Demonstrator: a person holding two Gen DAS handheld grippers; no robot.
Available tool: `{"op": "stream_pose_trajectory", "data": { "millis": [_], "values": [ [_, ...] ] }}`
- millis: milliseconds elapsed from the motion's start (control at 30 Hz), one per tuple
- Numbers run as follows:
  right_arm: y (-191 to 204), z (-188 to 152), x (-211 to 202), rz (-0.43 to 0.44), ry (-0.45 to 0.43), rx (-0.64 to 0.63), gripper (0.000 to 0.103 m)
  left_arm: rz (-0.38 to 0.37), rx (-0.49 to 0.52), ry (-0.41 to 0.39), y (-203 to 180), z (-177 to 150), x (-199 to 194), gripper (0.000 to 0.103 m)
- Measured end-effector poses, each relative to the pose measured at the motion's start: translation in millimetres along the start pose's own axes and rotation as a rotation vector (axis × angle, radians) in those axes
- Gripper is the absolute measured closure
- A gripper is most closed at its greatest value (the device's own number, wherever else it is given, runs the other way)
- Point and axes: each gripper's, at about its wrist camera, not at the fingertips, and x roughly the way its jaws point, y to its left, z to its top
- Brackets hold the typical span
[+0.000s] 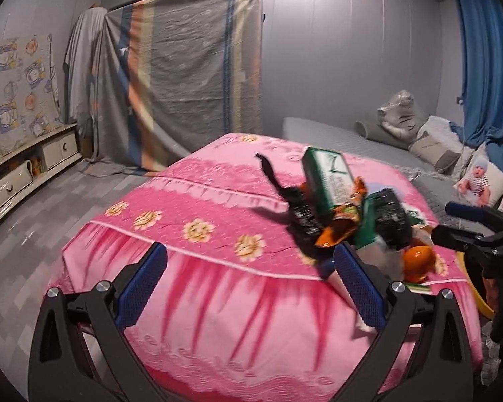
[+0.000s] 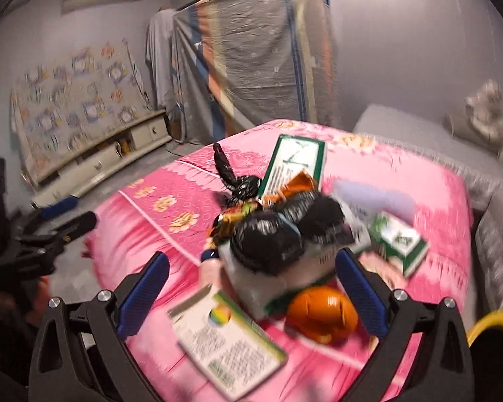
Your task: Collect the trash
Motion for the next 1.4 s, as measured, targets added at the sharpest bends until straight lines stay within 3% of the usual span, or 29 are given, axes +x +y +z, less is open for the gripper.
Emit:
{"op": "stream_pose_trajectory", "data": {
  "millis": [200,300,400,567,667,800,867,967,1100,1300,1400],
  "values": [
    [-1.9,9.3,49.8,-0.053,0.059,-0.052,0.023,-0.084,-0.135,0.104,28.1,-0.2,28.3,0.008],
    [-11.0,8.0,65.1,-0.046,0.086,-0.027,0.029,-0.089,-0.15,0.14,33.0,3.4,43.8,0.008],
    [-23.0,4.3,74.1,-0.024,0.124,0.035,0.037,-0.036,-0.118,0.12,30.6,5.3,50.7,0.008],
    [-37.5,-1.8,67.8,0.031,0.12,0.117,0.057,-0.074,-0.117,0.071,29.3,16.4,61.1,0.008],
    [-47.0,-1.1,54.6,0.083,0.099,0.157,0.062,-0.09,-0.132,0.042,27.1,22.6,69.3,0.008],
    [-63.7,1.2,23.4,0.179,0.032,0.223,0.063,-0.1,-0.123,0.073,21.4,31.7,89.3,0.008],
    [-70.9,2.4,3.0,0.218,-0.013,0.243,0.063,-0.091,-0.039,0.099,10.5,39.0,102.0,0.008],
    [-72.8,1.6,-21.8,0.236,-0.067,0.24,0.063,-0.094,0.024,0.111,-1.5,46.4,114.5,0.008],
    [-76.0,-2.7,-40.6,0.271,-0.095,0.248,0.063,-0.112,0.006,0.135,-5.7,63.6,147.2,0.008],
    [-74.1,-10.9,-51.7,0.275,-0.115,0.233,0.063,-0.042,0.049,0.201,-18.1,80.6,211.9,0.008],
    [-71.2,-17.1,-53.5,0.274,-0.115,0.237,0.062,-0.014,0.022,0.23,-13.5,85.0,238.3,0.008]
  ]
}}
